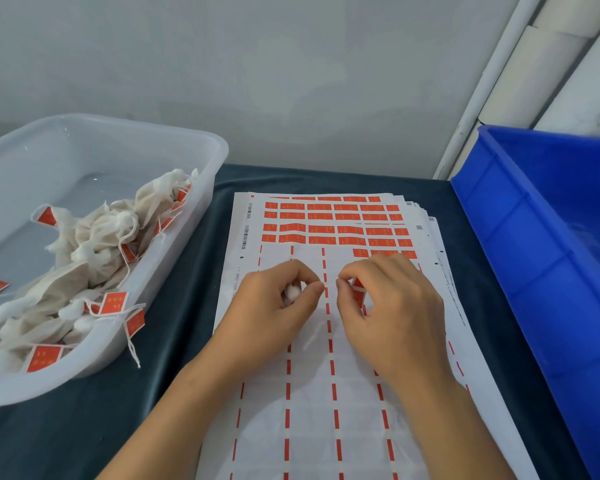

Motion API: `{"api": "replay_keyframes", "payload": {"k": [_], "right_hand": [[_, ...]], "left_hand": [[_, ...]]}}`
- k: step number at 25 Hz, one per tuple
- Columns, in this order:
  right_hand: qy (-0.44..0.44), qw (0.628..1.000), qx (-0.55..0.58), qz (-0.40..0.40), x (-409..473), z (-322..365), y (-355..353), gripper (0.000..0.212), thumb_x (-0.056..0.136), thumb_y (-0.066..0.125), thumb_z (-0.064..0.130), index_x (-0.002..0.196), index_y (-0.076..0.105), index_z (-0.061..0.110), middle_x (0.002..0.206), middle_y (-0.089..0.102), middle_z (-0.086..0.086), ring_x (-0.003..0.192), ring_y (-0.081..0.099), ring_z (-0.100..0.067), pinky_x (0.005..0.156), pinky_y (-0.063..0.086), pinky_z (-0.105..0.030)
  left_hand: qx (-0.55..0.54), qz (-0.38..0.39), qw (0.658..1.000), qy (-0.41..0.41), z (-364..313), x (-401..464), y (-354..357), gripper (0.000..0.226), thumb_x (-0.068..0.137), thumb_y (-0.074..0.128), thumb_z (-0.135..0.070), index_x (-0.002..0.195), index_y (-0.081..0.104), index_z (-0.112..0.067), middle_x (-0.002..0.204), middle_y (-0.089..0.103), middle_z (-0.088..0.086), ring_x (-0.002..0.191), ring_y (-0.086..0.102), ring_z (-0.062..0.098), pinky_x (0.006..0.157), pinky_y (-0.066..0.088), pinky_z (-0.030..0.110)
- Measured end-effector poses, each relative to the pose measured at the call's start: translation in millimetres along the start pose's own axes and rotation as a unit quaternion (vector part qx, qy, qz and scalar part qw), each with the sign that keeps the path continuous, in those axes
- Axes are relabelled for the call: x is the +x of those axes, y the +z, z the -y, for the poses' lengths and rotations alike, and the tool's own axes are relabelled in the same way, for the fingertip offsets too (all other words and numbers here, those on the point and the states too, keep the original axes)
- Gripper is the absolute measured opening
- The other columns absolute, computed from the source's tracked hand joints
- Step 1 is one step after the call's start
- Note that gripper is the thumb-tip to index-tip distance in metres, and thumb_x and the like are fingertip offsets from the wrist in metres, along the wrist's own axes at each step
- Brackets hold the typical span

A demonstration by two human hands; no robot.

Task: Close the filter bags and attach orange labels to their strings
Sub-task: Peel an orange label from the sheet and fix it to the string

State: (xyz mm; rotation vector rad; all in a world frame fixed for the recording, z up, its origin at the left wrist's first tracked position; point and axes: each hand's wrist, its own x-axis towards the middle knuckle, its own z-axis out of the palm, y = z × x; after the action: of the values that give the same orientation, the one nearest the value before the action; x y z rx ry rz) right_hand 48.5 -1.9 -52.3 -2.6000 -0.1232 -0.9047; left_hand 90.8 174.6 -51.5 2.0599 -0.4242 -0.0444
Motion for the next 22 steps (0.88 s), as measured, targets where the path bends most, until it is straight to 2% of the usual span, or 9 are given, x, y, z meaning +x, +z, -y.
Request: {"api": "replay_keyframes", "payload": {"k": [5, 9, 12, 14, 16, 20, 22], "right_hand": [[0.021, 0.999, 0.018, 0.019, -1.7, -2.6, 4.6, 0.012, 0.089, 0.078, 0.028, 0.098, 0.073, 0.023, 0.098, 0.074, 0.005, 0.087, 0.062, -0.010, 0.079, 0.049, -0.021], [0.036, 0.998, 0.040, 0.014, -1.5, -4.6, 6.2, 0.012, 0.090, 0.076, 0.031, 0.100, 0.071, 0.026, 0.100, 0.072, 0.007, 0.089, 0.055, -0.004, 0.082, 0.041, -0.012], [0.054, 0.997, 0.063, 0.005, -2.1, -5.4, 6.8, 0.013, 0.093, 0.070, 0.036, 0.103, 0.070, 0.027, 0.103, 0.072, 0.010, 0.090, 0.057, -0.003, 0.084, 0.040, -0.009], [0.093, 0.989, 0.112, -0.017, -2.3, -1.8, 8.3, 0.018, 0.097, 0.061, 0.039, 0.110, 0.069, 0.029, 0.109, 0.071, 0.013, 0.093, 0.061, -0.002, 0.084, 0.043, -0.007], [0.143, 0.973, 0.178, -0.033, -2.5, 5.4, 11.1, 0.021, 0.101, 0.056, 0.038, 0.119, 0.065, 0.034, 0.112, 0.069, 0.018, 0.100, 0.063, 0.000, 0.079, 0.048, -0.004], [0.206, 0.945, 0.248, -0.054, -0.1, 10.0, 12.9, 0.026, 0.098, 0.069, 0.030, 0.119, 0.061, 0.043, 0.101, 0.062, 0.039, 0.105, 0.061, 0.013, 0.076, 0.044, 0.003], [0.243, 0.930, 0.269, -0.066, 2.6, 6.0, 10.7, 0.026, 0.095, 0.074, 0.033, 0.117, 0.064, 0.042, 0.100, 0.065, 0.039, 0.102, 0.063, 0.013, 0.075, 0.045, 0.002]], "left_hand": [[-0.019, 0.006, 1.000, -0.016, -1.1, 2.0, -0.6, 0.013, 0.100, 0.064, -0.037, 0.091, 0.073, -0.038, 0.089, 0.071, -0.025, 0.090, 0.067, 0.000, 0.070, 0.048, 0.004], [-0.060, -0.005, 0.998, -0.032, -2.9, 4.3, -3.2, 0.015, 0.102, 0.063, -0.032, 0.090, 0.072, -0.033, 0.072, 0.071, -0.012, 0.065, 0.066, 0.003, 0.061, 0.050, 0.008], [-0.102, -0.014, 0.994, -0.046, -7.1, 4.4, -3.1, 0.017, 0.103, 0.062, -0.029, 0.090, 0.073, -0.028, 0.066, 0.071, -0.005, 0.052, 0.062, 0.003, 0.054, 0.048, 0.009], [-0.138, -0.024, 0.989, -0.049, -8.8, 4.3, -5.0, 0.018, 0.103, 0.062, -0.027, 0.091, 0.075, -0.024, 0.069, 0.074, -0.002, 0.055, 0.065, 0.004, 0.060, 0.051, 0.009], [-0.185, -0.037, 0.981, -0.052, -9.5, 4.5, -8.0, 0.019, 0.104, 0.061, -0.026, 0.092, 0.076, -0.021, 0.075, 0.076, 0.001, 0.068, 0.072, 0.011, 0.076, 0.054, 0.011], [-0.244, -0.068, 0.963, -0.090, -10.8, 5.1, -10.0, 0.017, 0.101, 0.064, -0.029, 0.096, 0.077, -0.019, 0.085, 0.079, 0.003, 0.078, 0.076, 0.019, 0.087, 0.060, 0.034], [-0.261, -0.085, 0.955, -0.107, -11.8, 5.9, -10.1, 0.017, 0.099, 0.065, -0.030, 0.094, 0.078, -0.020, 0.086, 0.079, 0.005, 0.079, 0.076, 0.021, 0.090, 0.060, 0.042]]}}
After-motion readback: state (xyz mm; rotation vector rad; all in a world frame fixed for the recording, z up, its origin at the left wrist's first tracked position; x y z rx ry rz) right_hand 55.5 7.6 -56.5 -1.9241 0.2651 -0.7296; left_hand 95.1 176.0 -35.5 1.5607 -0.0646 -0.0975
